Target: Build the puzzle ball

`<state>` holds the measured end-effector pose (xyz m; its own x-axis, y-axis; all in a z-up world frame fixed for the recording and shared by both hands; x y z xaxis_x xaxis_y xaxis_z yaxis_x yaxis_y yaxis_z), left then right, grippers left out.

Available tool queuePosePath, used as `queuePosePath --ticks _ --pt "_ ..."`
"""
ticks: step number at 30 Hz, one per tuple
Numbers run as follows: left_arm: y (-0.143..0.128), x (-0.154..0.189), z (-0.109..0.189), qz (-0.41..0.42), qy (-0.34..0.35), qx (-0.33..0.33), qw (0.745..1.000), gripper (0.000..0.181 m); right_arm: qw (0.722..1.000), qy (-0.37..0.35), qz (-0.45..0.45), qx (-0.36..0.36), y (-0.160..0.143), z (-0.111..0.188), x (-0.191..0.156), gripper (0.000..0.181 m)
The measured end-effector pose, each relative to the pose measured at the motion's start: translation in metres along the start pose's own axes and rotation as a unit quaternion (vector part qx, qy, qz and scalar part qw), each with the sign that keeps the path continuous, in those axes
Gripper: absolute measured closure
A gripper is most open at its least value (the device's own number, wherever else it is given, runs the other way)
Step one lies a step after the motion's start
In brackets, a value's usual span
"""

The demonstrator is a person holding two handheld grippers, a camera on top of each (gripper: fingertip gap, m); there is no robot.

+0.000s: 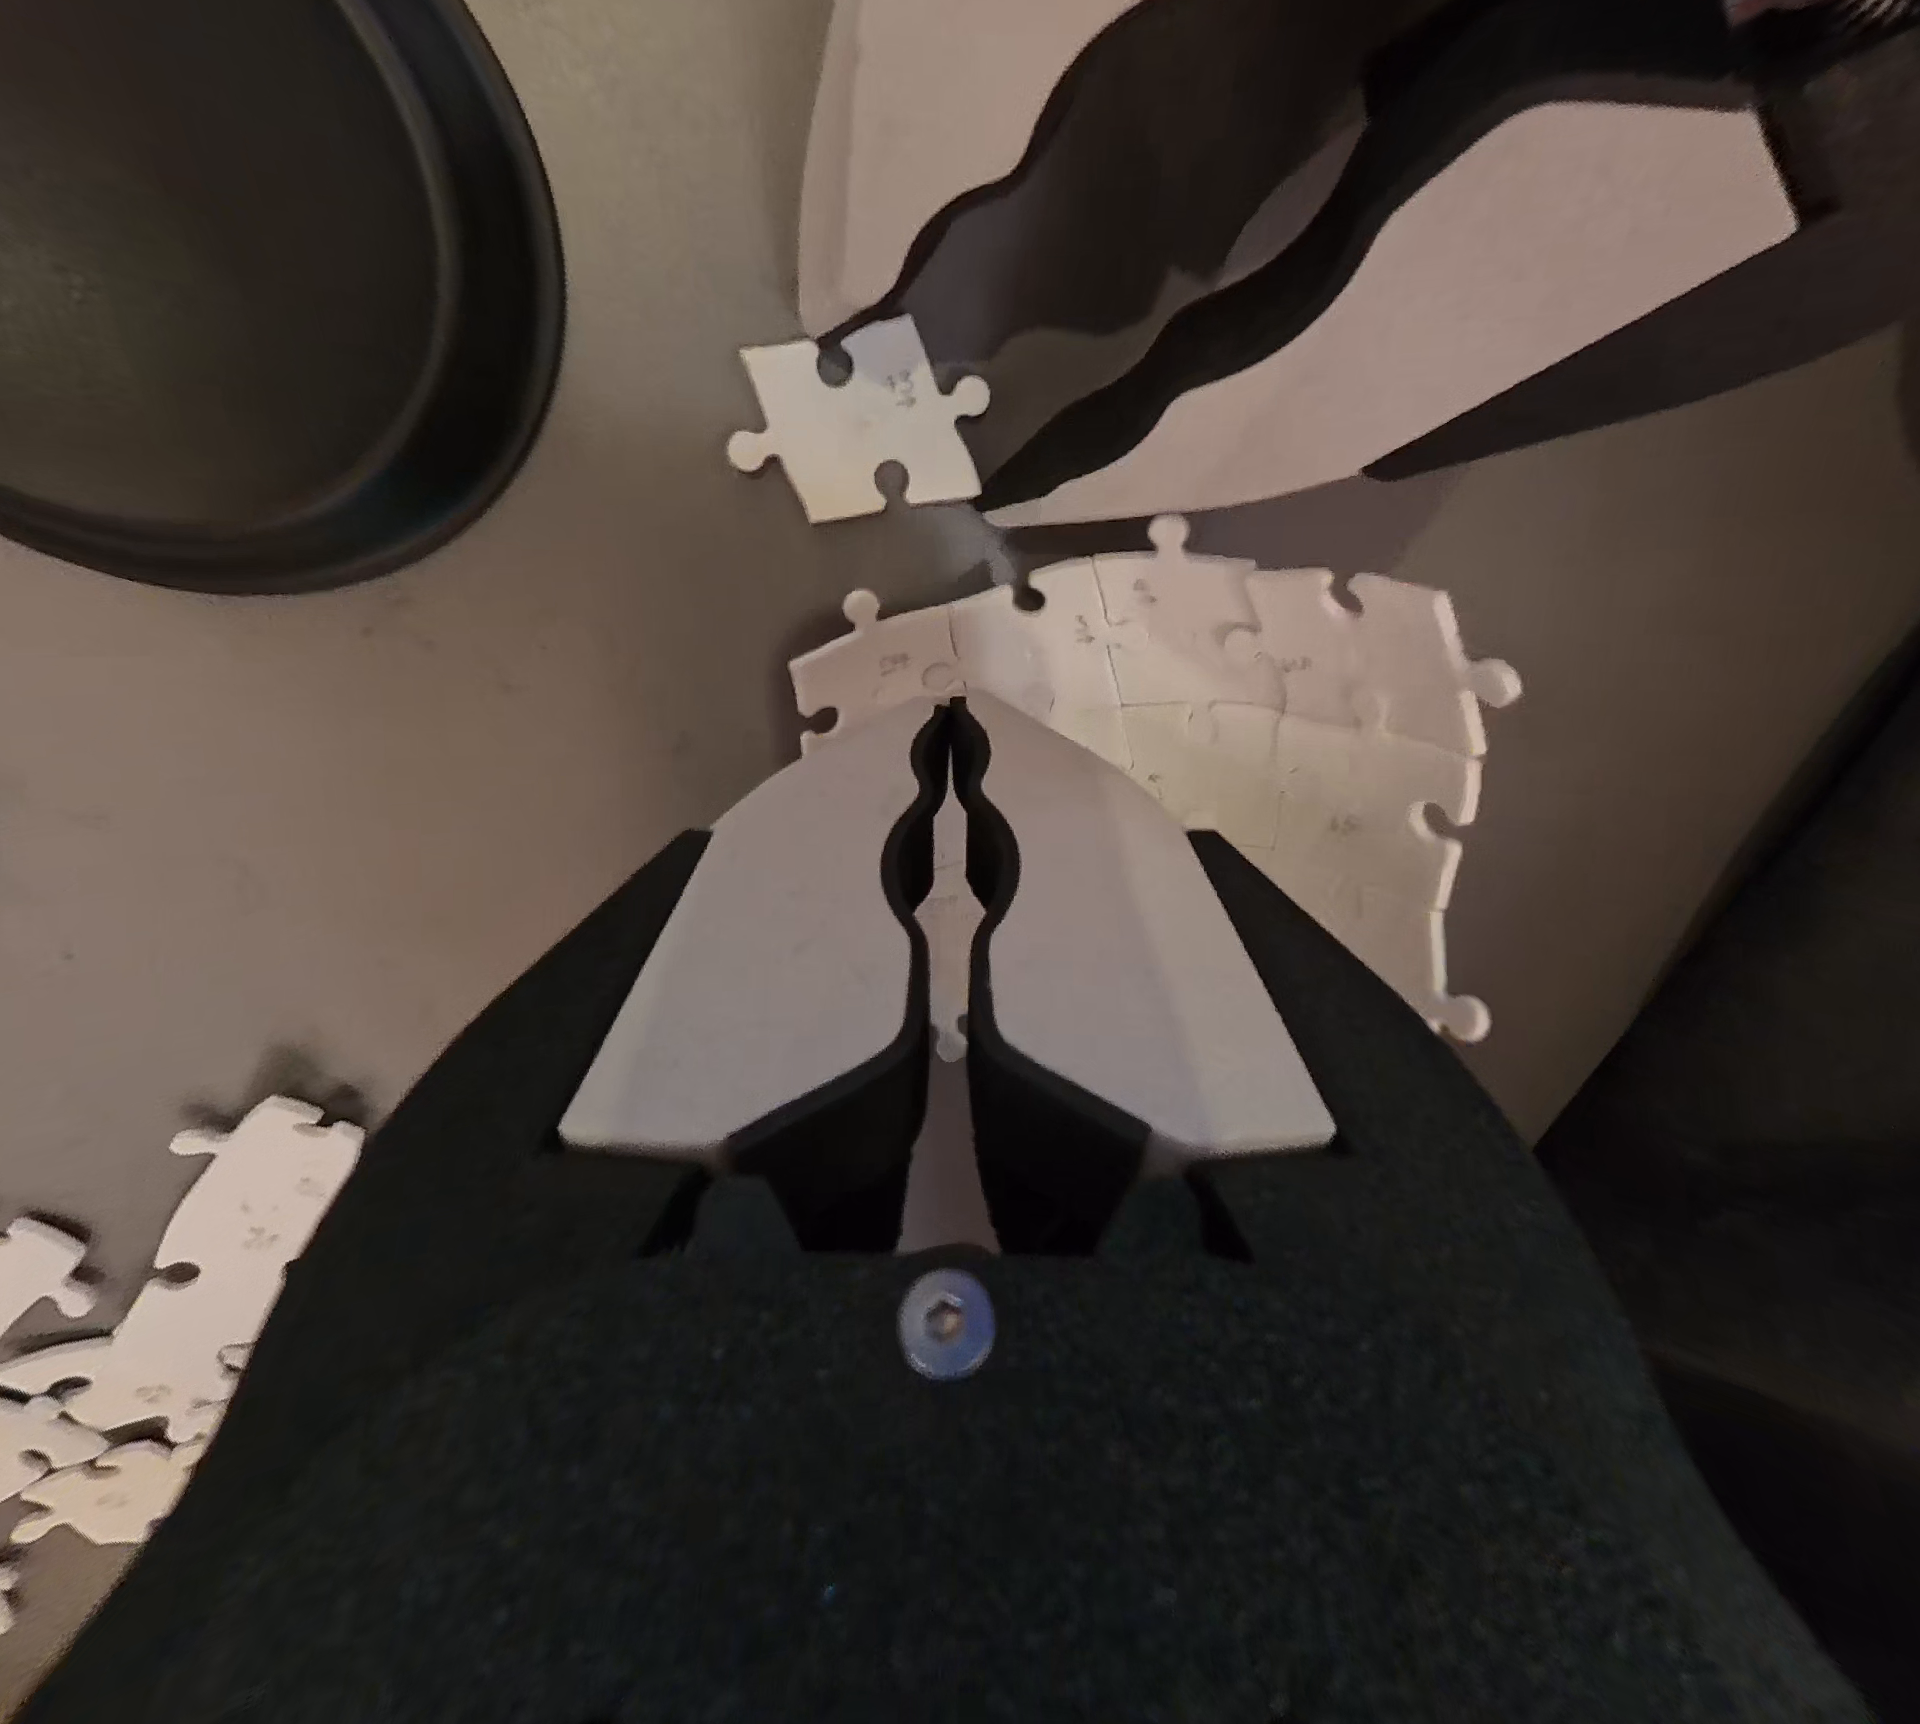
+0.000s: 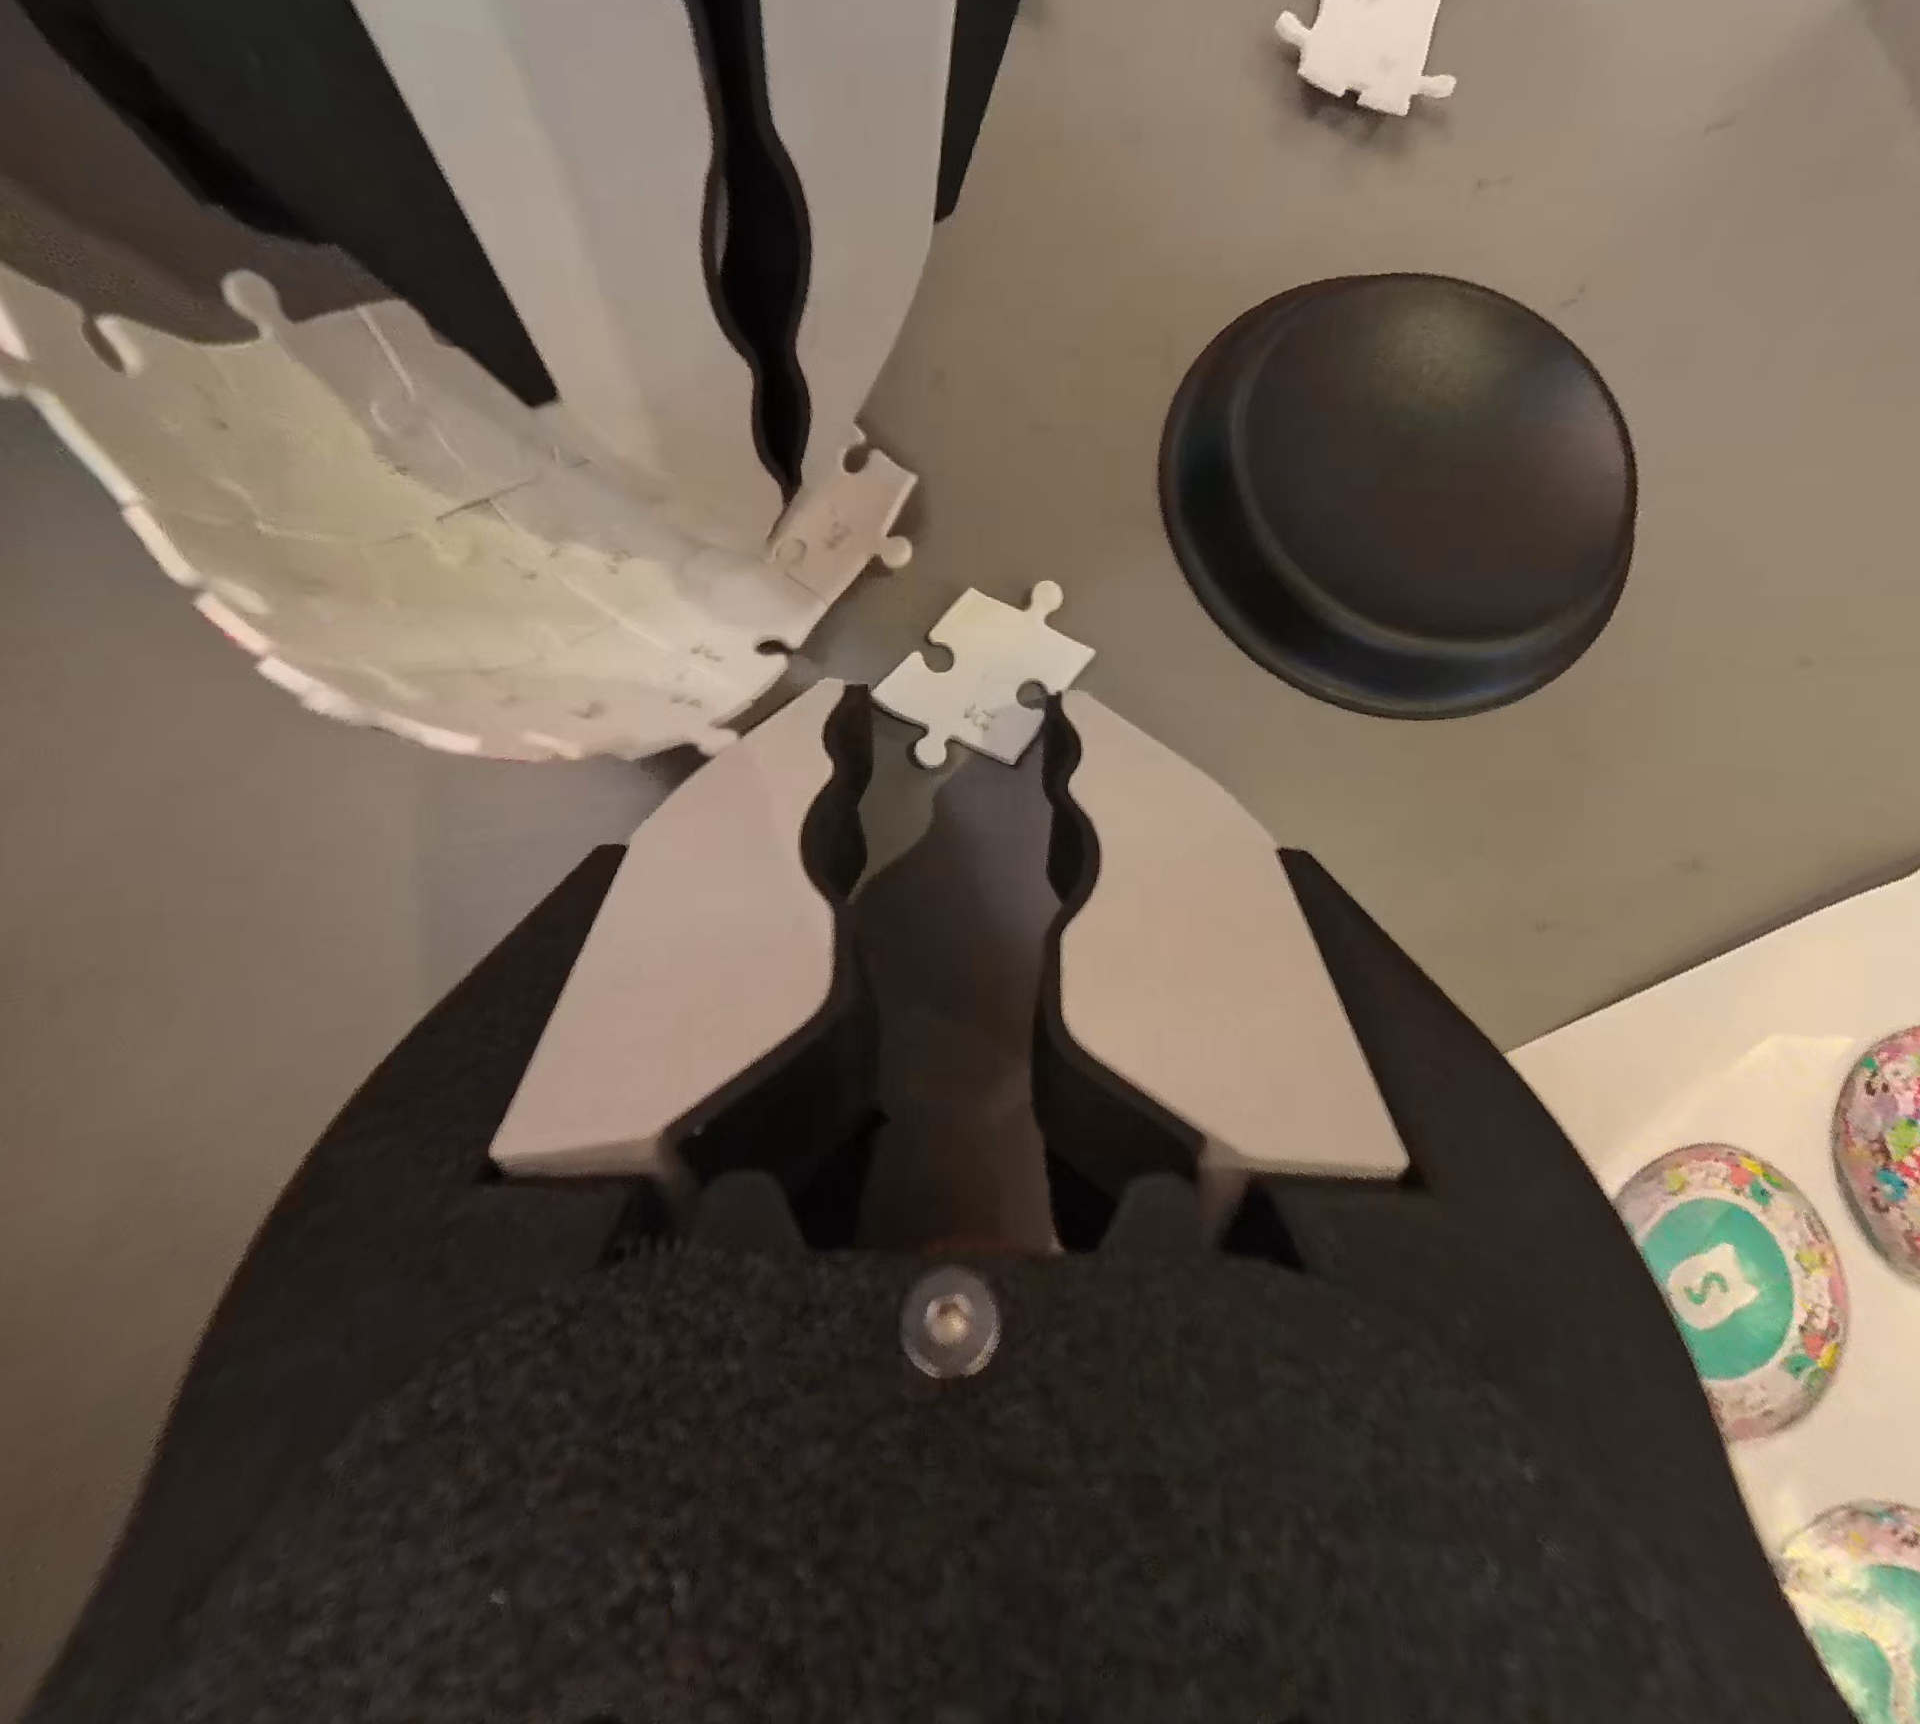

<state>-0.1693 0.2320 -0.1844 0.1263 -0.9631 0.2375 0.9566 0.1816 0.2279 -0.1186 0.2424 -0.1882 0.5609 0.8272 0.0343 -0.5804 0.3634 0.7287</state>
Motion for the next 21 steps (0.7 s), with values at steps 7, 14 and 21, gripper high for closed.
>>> queuePosePath --ticks 7,14,21 --pt "0.000 0.000 0.000 0.001 -0.009 -0.004 1.000 0.181 0.999 -0.040 0.015 0.012 0.004 0.004 0.004 0.150" --pt "0.000 0.000 0.000 -0.003 -0.005 -0.005 1.000 0.181 0.998 -0.017 0.058 0.028 0.019 0.002 -0.001 0.150" --pt "0.000 0.000 0.000 0.002 -0.009 -0.003 1.000 0.181 0.996 0.007 0.085 0.023 0.020 -0.004 -0.007 0.150"
Point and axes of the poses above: each gripper's, where its closed fingertips meet, z back along the fingers, y out of its top, x = y × z across the jaws, the point moved 1 cm from there along z, back along the fingers, and after that the axes turned 3 degrees about x, right-handed, at the moved point
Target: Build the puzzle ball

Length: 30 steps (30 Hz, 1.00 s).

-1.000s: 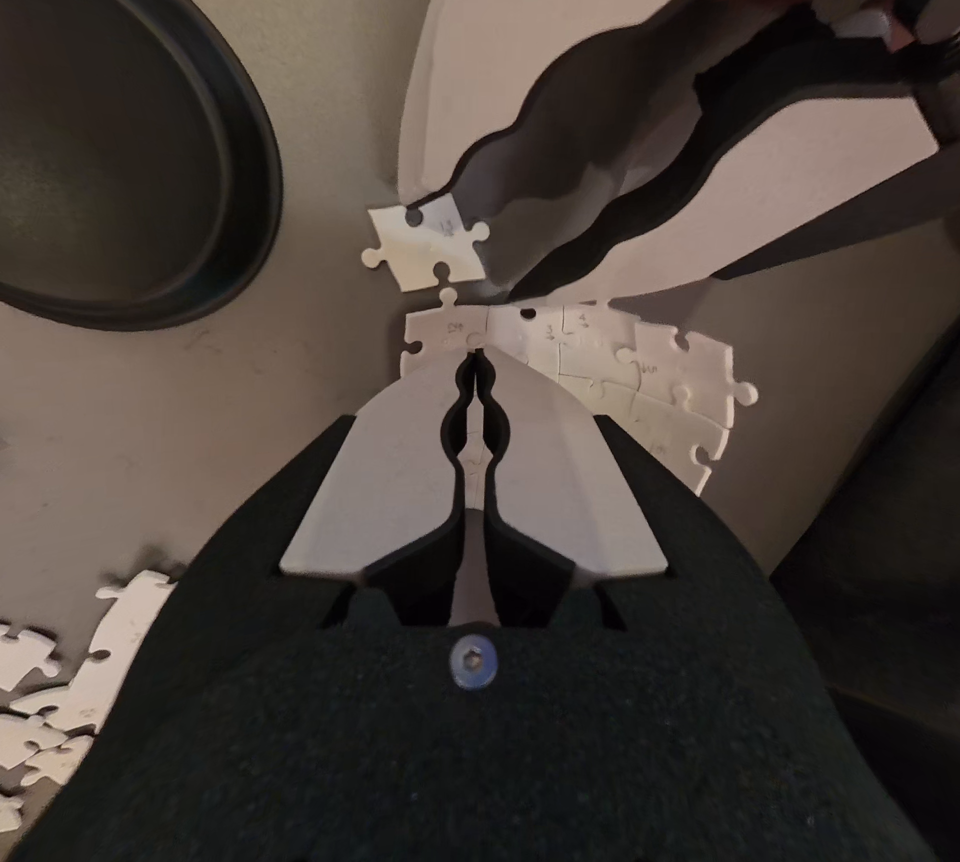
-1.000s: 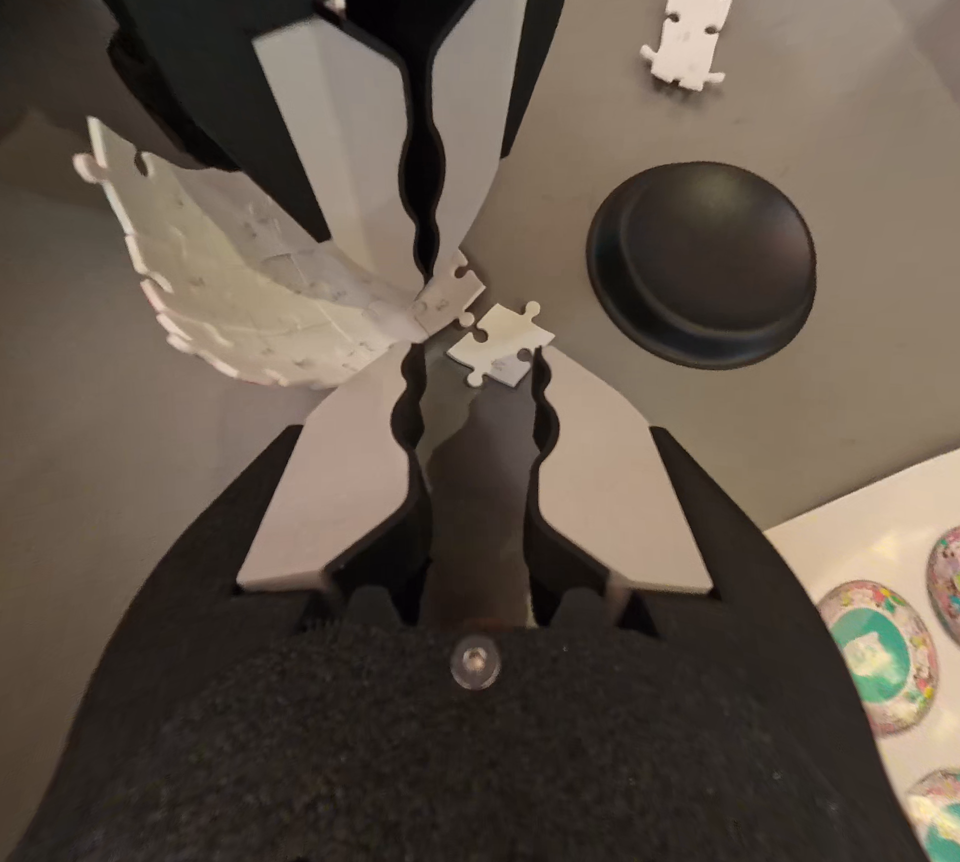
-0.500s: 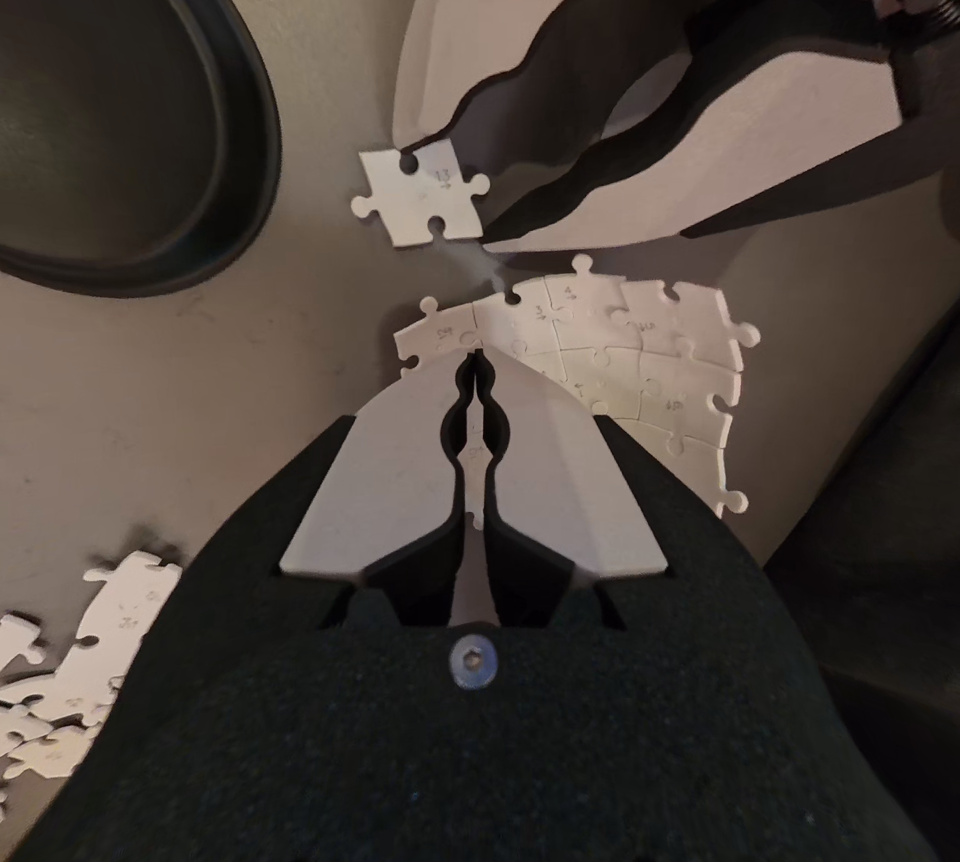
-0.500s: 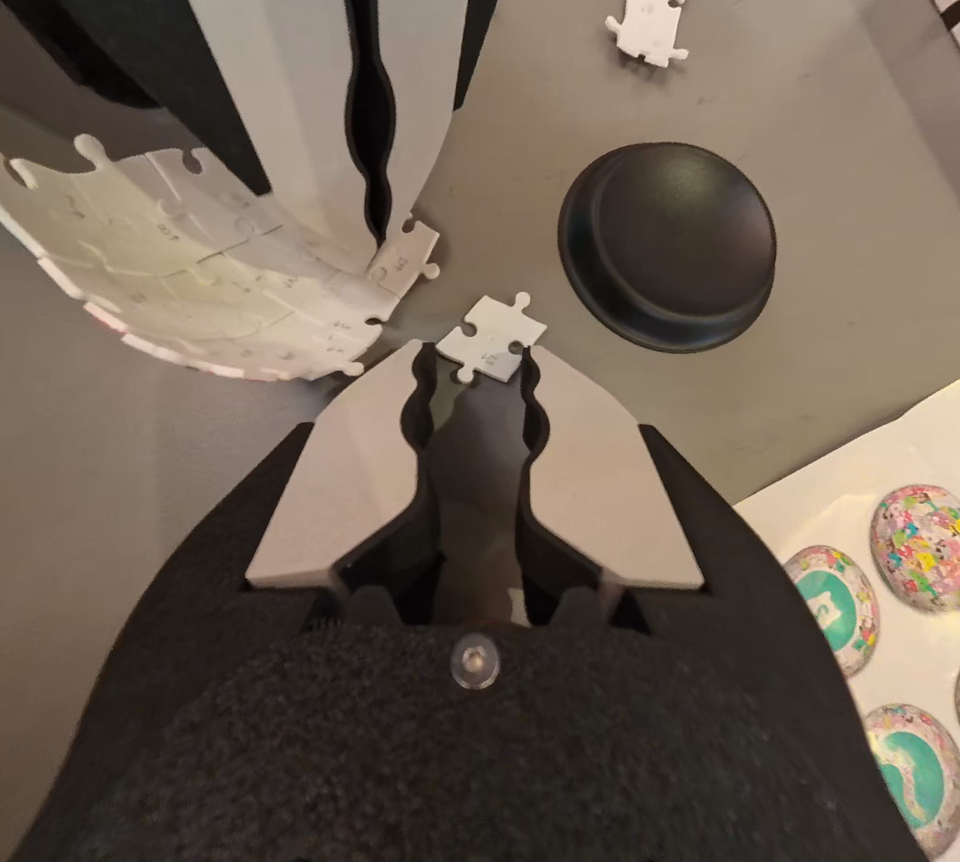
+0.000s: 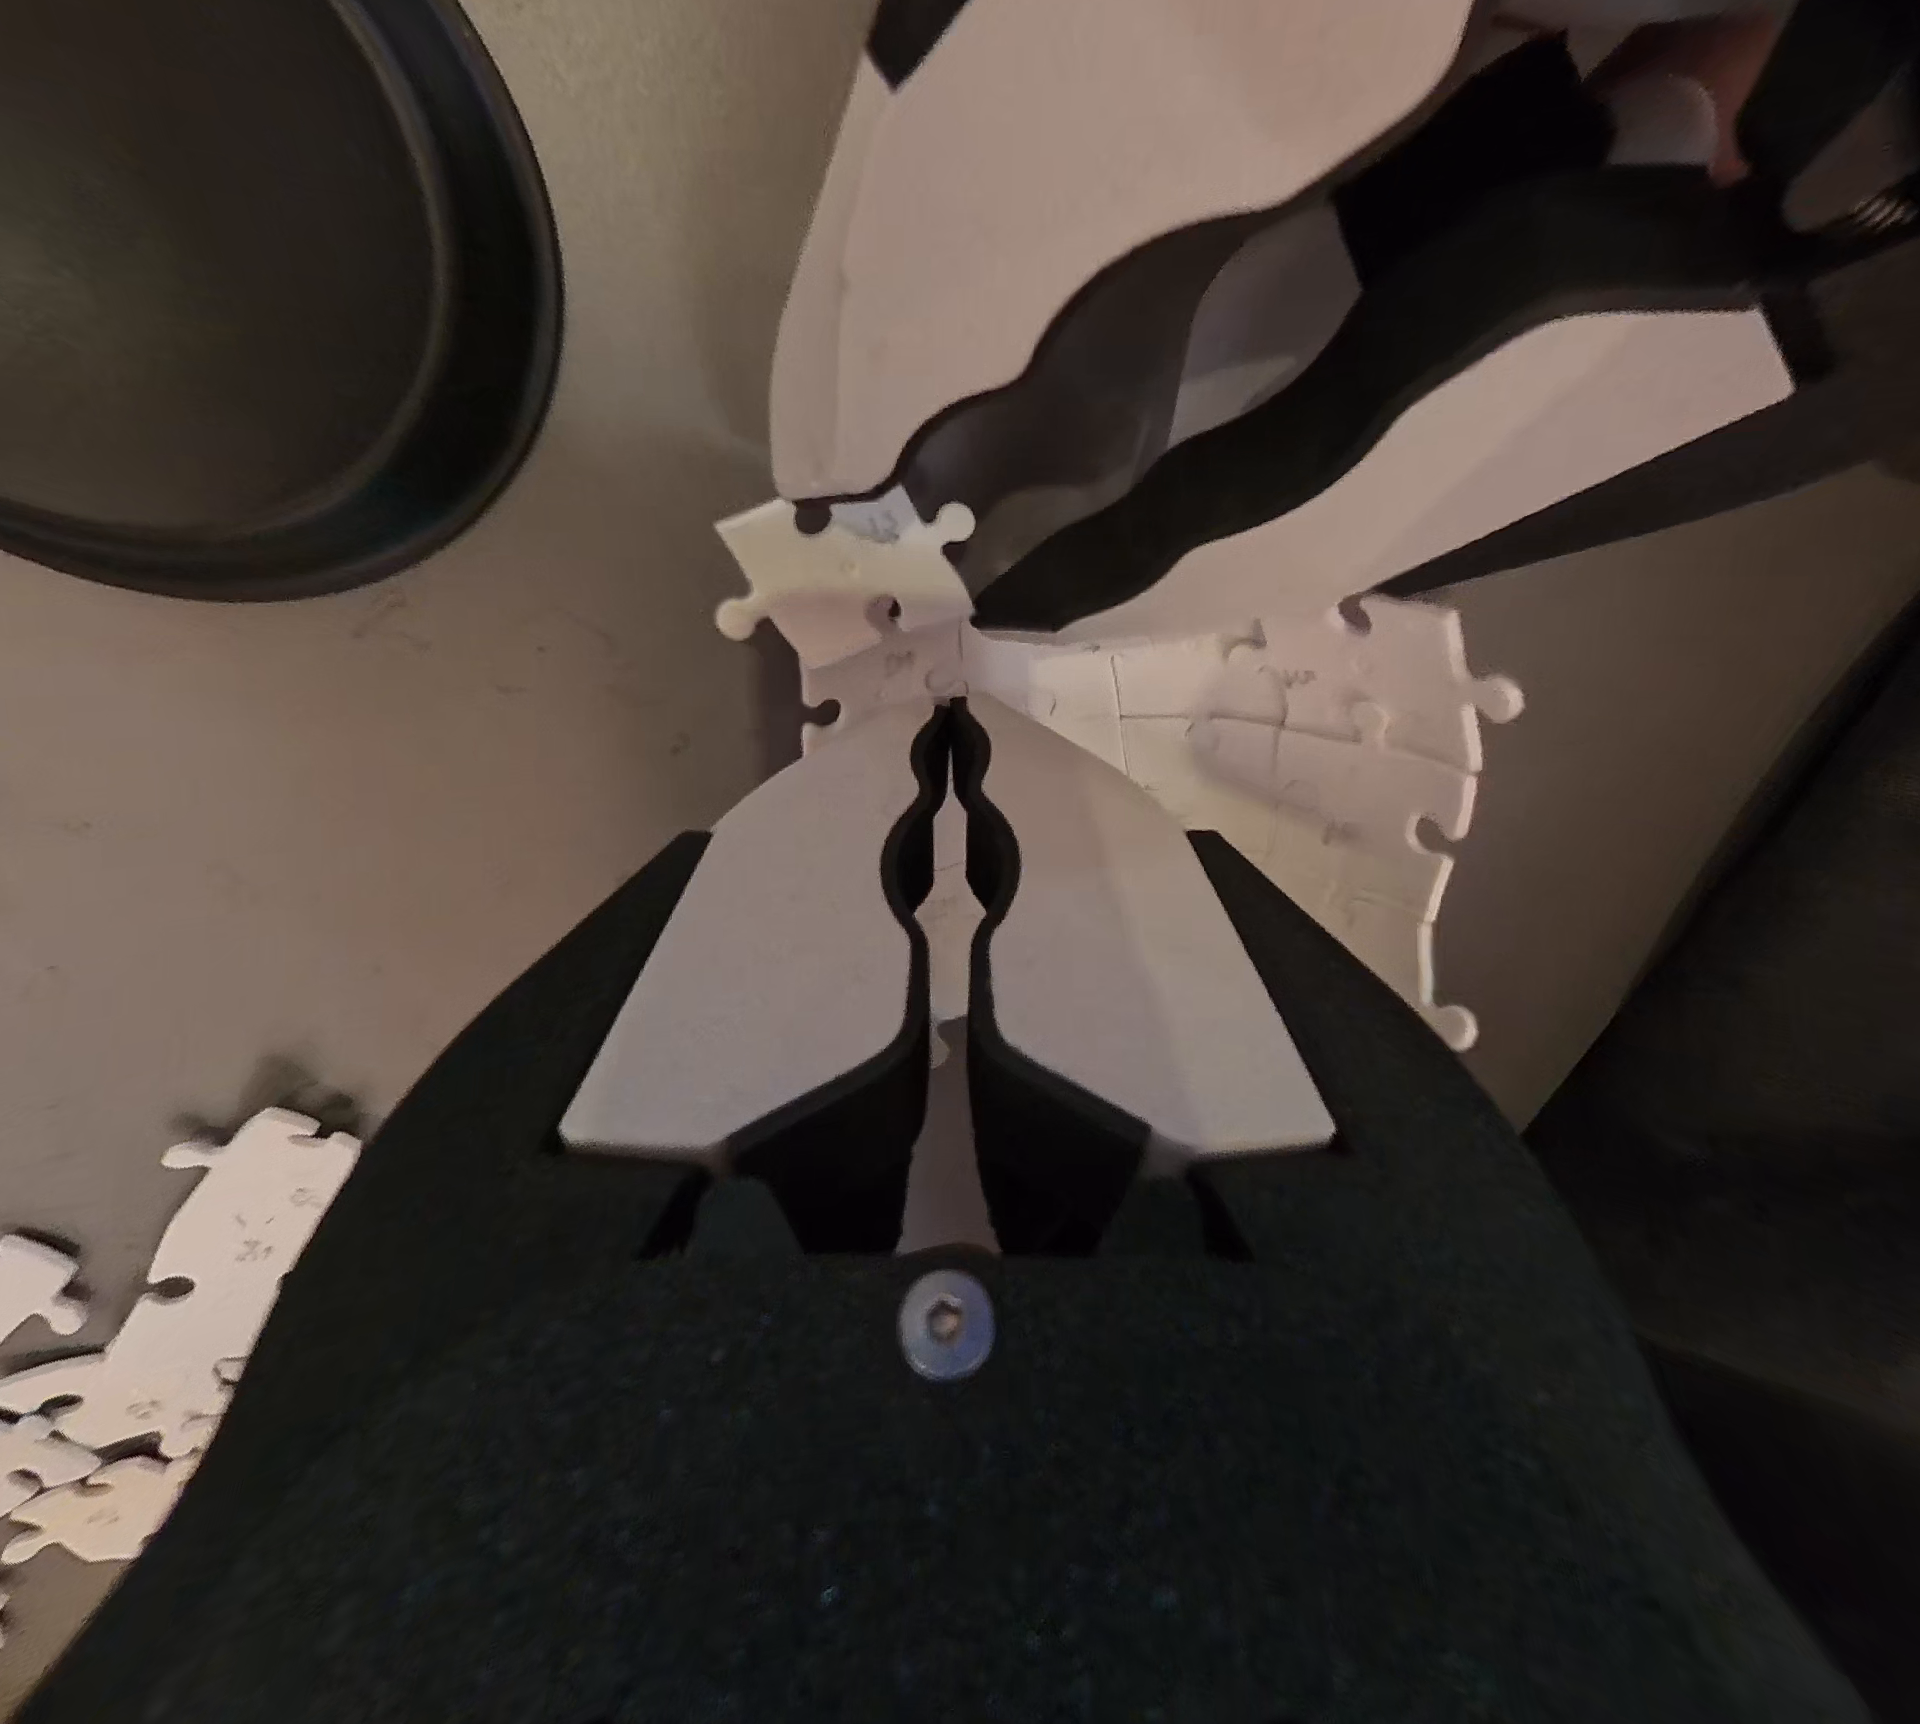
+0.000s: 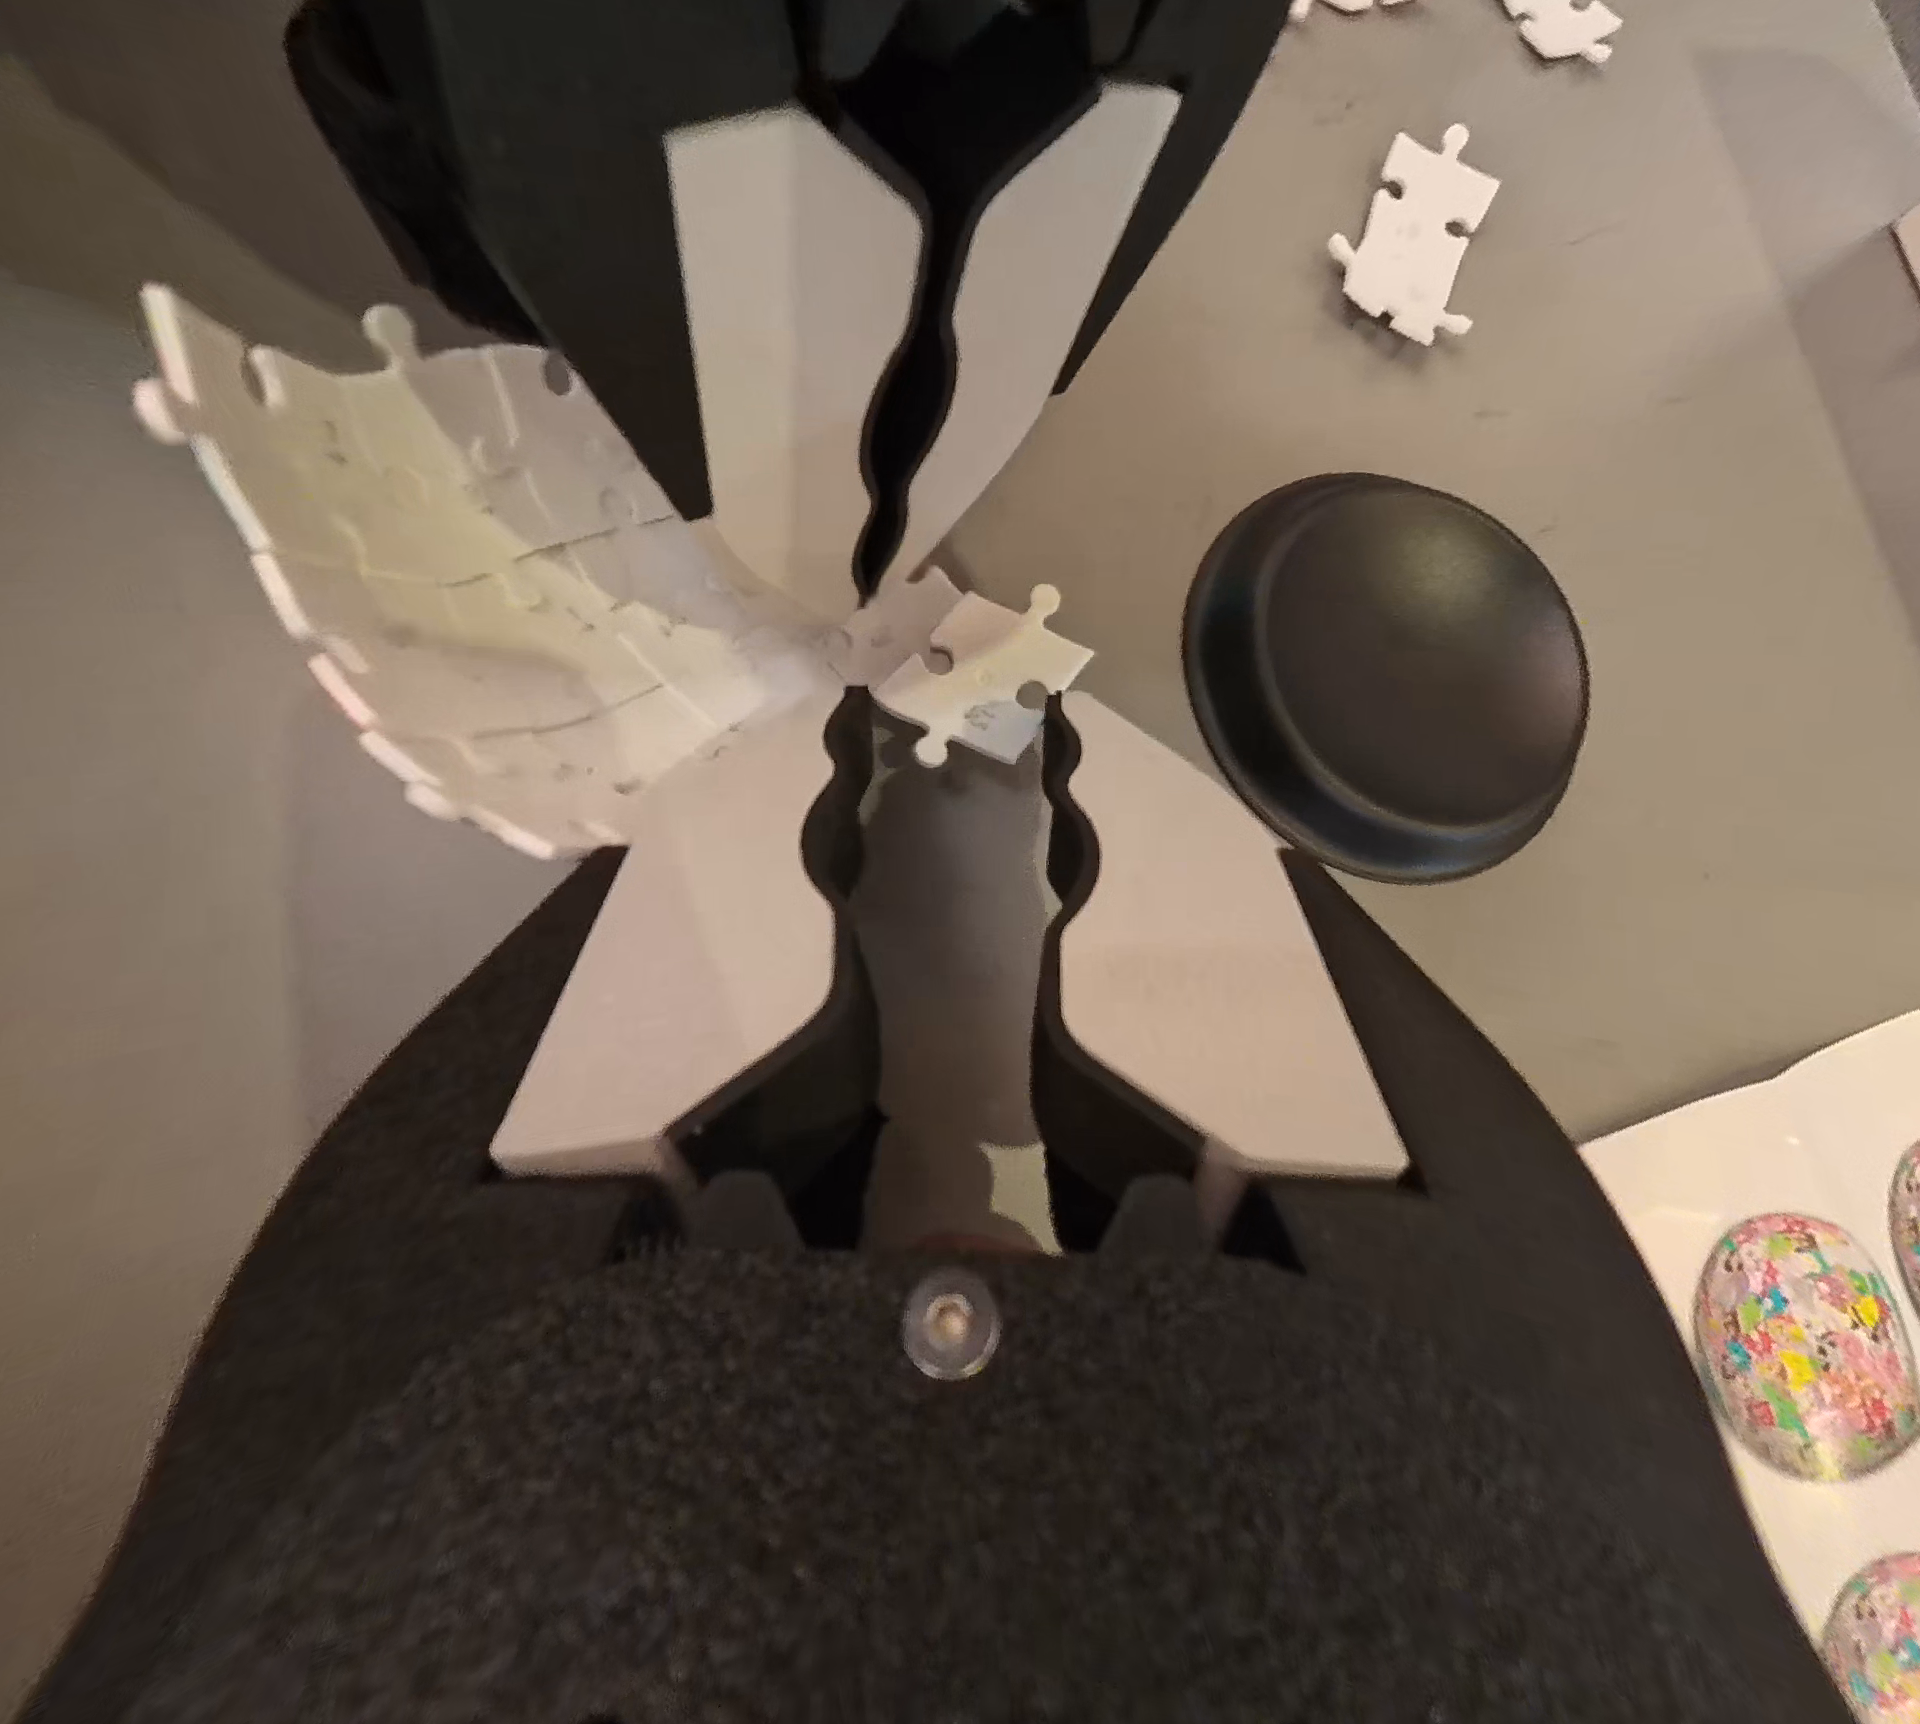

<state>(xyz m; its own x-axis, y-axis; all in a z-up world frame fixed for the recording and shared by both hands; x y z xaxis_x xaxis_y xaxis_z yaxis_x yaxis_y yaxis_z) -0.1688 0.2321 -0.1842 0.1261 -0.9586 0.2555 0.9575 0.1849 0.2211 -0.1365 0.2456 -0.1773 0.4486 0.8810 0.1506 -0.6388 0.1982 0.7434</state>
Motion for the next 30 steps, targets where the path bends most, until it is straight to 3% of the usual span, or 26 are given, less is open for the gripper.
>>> queuePosePath --ticks 7,22,30 --pt "0.002 0.000 -0.001 0.000 -0.004 -0.007 1.000 0.181 1.000 0.013 -0.003 -0.015 -0.004 0.001 -0.002 0.150" --pt "0.004 0.000 -0.001 -0.001 0.000 0.000 1.000 0.181 0.994 0.036 -0.103 0.008 -0.015 0.019 0.002 0.147" --pt "0.003 0.000 -0.001 -0.003 0.007 -0.003 1.000 0.181 0.997 0.023 -0.062 -0.026 -0.024 0.011 0.002 0.163"
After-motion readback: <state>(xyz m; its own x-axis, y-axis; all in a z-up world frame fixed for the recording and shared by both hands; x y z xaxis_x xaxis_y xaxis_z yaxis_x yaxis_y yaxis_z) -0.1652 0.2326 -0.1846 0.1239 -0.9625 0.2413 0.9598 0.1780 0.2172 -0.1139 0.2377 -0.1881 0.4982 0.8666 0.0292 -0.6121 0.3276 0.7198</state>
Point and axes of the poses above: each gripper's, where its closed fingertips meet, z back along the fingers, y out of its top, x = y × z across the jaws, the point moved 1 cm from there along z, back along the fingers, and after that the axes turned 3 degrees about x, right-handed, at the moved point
